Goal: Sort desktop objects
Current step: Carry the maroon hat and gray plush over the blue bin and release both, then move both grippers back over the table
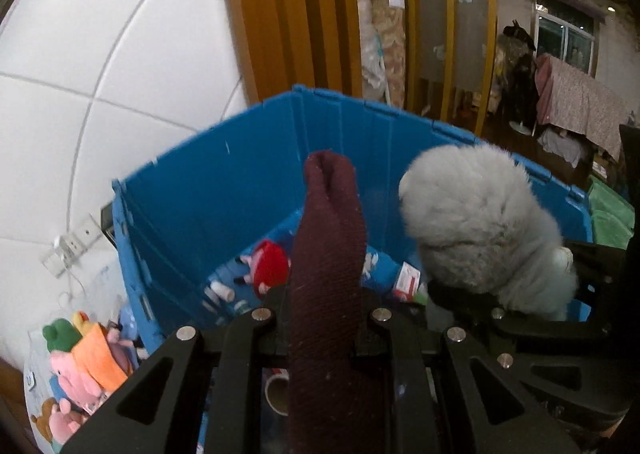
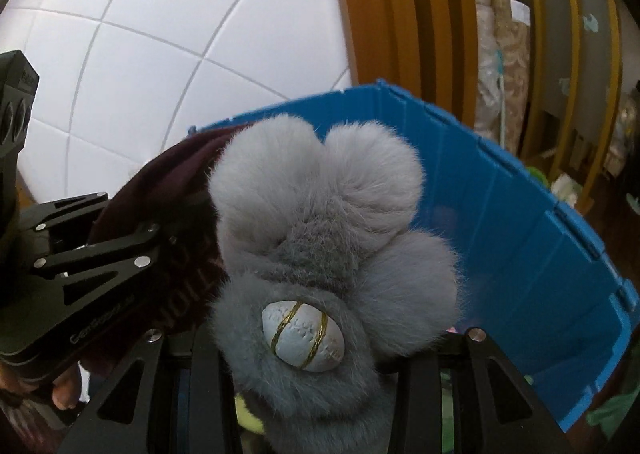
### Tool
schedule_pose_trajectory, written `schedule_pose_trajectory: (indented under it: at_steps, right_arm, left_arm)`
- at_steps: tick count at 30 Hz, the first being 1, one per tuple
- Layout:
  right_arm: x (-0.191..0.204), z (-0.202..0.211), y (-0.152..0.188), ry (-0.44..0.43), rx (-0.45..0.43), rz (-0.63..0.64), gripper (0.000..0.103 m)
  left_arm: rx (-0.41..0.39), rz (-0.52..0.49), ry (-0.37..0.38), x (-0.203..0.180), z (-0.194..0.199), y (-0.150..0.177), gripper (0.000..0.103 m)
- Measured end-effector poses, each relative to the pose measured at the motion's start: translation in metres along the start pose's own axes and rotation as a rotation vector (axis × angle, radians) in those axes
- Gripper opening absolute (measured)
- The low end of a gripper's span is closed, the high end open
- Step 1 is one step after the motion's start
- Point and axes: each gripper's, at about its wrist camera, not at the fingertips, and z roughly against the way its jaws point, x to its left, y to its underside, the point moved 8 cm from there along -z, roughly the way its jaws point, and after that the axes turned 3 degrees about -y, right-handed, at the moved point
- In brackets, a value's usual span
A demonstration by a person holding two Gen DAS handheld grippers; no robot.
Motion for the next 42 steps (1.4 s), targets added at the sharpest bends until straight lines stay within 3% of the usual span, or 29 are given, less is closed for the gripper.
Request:
schedule_pose_trajectory:
  at_steps: [3, 5, 6, 8, 10, 13, 18, 22, 35, 42]
  right_arm:
    - [0.001, -0.005, 0.006, 0.013, 0.025, 0.0, 0.042]
    - [0.002, -0.006, 0.008, 0.026, 0.034, -0.003, 0.044]
    - [0.004, -0.003, 0.006, 0.035, 0.034, -0.002, 0.047]
    - [0.006, -0.003, 0.007, 0.059, 0.039, 0.002, 0.057]
    - [0.001, -0.004, 0.01, 0.084, 0.043, -0.001, 0.08]
    - [-0.004, 0.001, 0.004, 0.102, 0.029, -0.008, 0.1]
    - [-0.012, 0.008, -0.008, 0.102, -0.001, -0.01, 0.103]
    - [0.006, 0.022, -0.01, 0.077, -0.027, 0.012, 0.103]
    - [0.105, 0.053, -0.009, -0.011, -0.114, 0.154, 0.103]
    - [0.168, 0.046, 0.005, -0.121, -0.127, 0.214, 0.103]
  left_arm:
    - [0.023, 0.02, -0.014, 0.004, -0.001, 0.01, 0.03]
    - [0.012, 0.022, -0.023, 0.008, 0.0, 0.012, 0.05]
    - [0.002, 0.021, -0.032, 0.01, 0.003, 0.012, 0.054]
    - [-0.011, 0.026, -0.054, 0.017, 0.002, 0.013, 0.057]
    - [-0.012, 0.048, -0.048, 0.02, 0.006, 0.015, 0.058]
    - [-0.02, 0.059, -0.05, 0.025, 0.013, 0.019, 0.06]
    - [-0.051, 0.074, -0.059, 0.034, 0.026, 0.026, 0.061]
    - [-0.084, 0.104, -0.069, 0.045, 0.045, 0.033, 0.061]
    - [-0.188, 0.25, -0.146, 0.114, 0.102, 0.077, 0.064]
    - [-0.142, 0.351, -0.223, 0.169, 0.115, 0.135, 0.064]
